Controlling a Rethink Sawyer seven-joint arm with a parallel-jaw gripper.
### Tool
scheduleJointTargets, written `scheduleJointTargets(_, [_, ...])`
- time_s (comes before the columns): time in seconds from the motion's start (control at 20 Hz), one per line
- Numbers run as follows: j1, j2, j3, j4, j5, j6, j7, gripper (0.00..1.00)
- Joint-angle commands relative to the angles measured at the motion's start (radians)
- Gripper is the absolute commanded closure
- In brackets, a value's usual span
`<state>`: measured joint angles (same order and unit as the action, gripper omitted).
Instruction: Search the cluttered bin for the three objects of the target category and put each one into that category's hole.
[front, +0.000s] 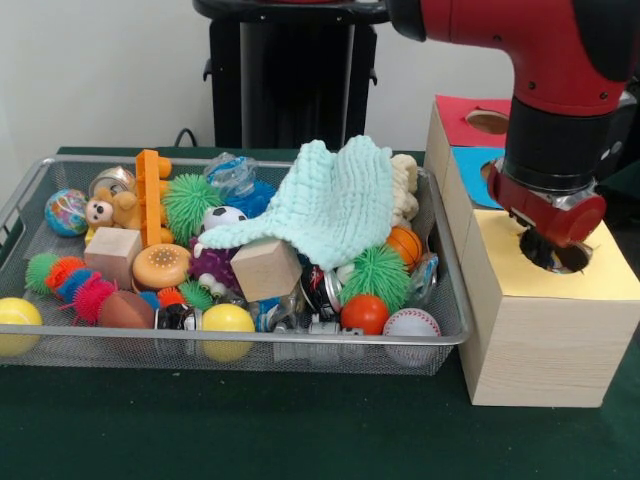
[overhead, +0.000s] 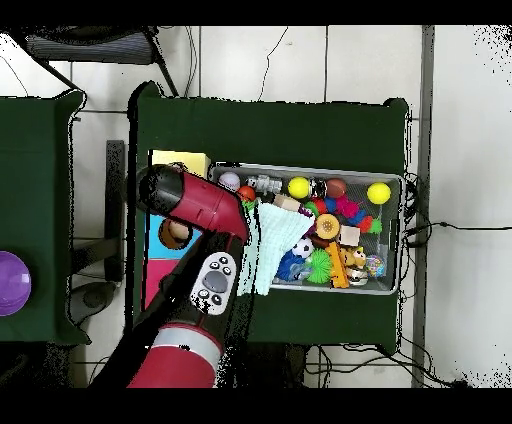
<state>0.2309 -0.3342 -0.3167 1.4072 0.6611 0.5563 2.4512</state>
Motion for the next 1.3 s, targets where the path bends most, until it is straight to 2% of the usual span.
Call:
scheduleJointTargets(0.05, [-0.103, -0.052, 0.223, 0.163, -0.004, 0.002, -0.040, 1.00])
scheduleJointTargets(0.3, [-0.138, -0.155, 0.250, 0.214, -0.027, 0.031, -0.053, 1.00])
scheduleJointTargets(0.4, [-0.143, -0.198, 0.238, 0.214, -0.054, 0.054, -0.058, 1.00])
scheduleJointTargets(0.55, [-0.100, -0.253, 0.143, 0.178, -0.125, 0.139, -0.010, 1.00])
scheduleJointTargets(0.65, [-0.087, -0.274, 0.110, 0.155, -0.164, 0.170, -0.005, 1.00])
scheduleJointTargets(1.0, [-0.074, -0.303, 0.069, 0.121, -0.263, 0.185, 0.024, 1.00])
scheduleJointTargets(1.15, [-0.069, -0.343, 0.018, 0.107, -0.320, 0.189, 0.021, 1.00])
scheduleJointTargets(1.3, [-0.068, -0.386, -0.001, 0.101, -0.357, 0.238, 0.014, 1.00])
